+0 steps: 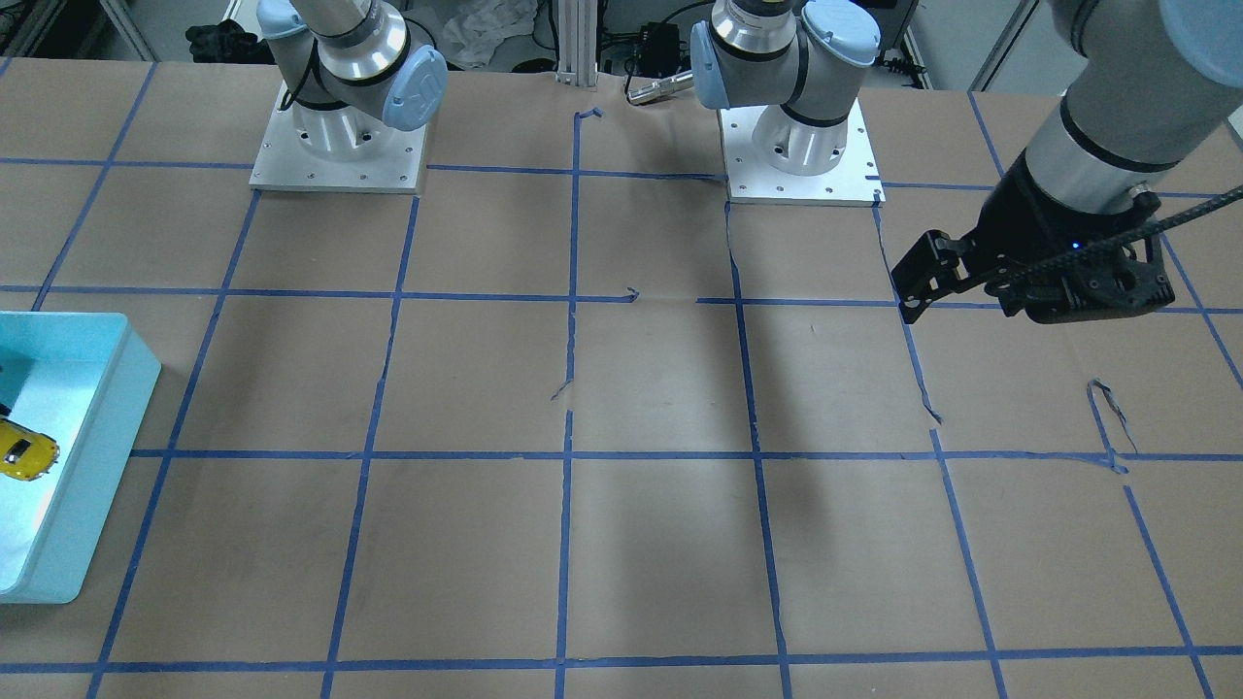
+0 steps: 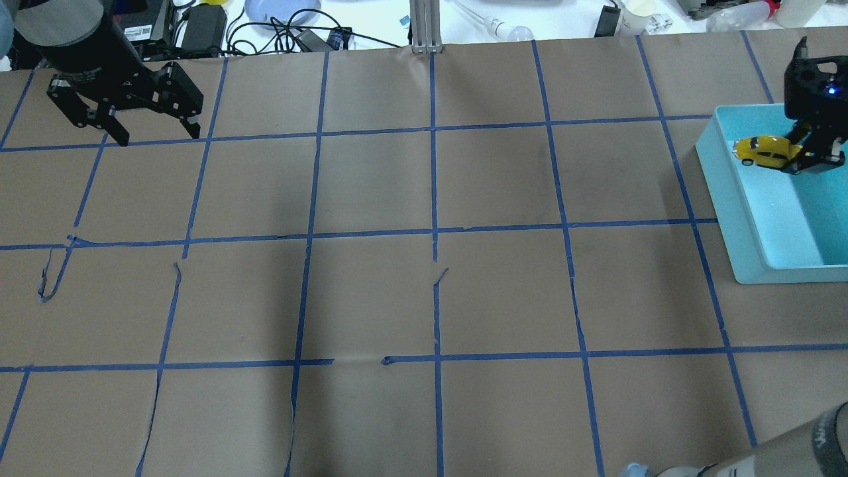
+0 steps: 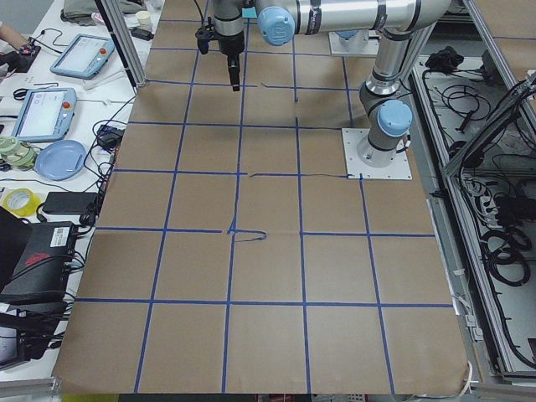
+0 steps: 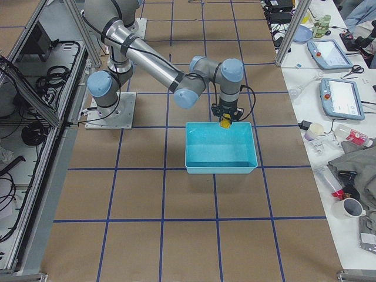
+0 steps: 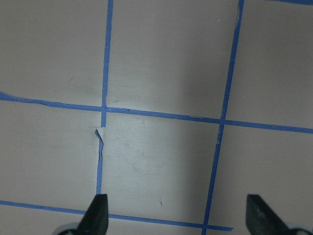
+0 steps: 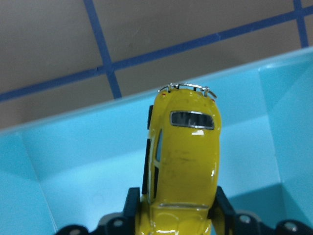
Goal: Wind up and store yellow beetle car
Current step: 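Carry the car with the right gripper into the light-blue bin, then open the right gripper and lift it out of the bin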
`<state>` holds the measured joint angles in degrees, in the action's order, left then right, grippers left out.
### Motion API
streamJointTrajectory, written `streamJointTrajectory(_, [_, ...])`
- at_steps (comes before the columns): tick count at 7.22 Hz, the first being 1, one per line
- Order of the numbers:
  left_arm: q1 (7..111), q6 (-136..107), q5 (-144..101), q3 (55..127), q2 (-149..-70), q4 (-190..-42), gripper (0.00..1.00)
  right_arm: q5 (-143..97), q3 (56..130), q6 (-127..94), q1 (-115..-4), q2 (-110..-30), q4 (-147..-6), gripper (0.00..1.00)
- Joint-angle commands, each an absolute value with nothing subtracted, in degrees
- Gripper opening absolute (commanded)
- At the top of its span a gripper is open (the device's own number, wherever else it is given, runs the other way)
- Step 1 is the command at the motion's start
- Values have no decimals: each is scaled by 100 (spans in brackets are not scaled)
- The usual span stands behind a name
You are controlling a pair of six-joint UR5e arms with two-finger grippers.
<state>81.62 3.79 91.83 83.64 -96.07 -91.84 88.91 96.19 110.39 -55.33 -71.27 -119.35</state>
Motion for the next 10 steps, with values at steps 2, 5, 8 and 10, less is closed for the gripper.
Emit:
streamJointTrajectory(2, [8499, 378, 9184, 8525, -9519, -9185, 100, 8824, 10212, 12373, -5045, -6446, -13416, 0])
streamJointTrajectory(5, [8499, 378, 9193, 8727, -9396, -9184, 100, 8938, 10143, 12613, -5036, -6406, -13159, 100])
streamJointTrajectory(8, [8499, 466, 9220, 8937, -9343, -9176, 100, 8938, 9827, 11266, -5106, -7632, -11479, 100])
streamJointTrajectory(10, [8473, 475, 9220, 8974, -9334, -9027, 100, 8964, 9677, 9781, -5639, -8530, -10480, 100])
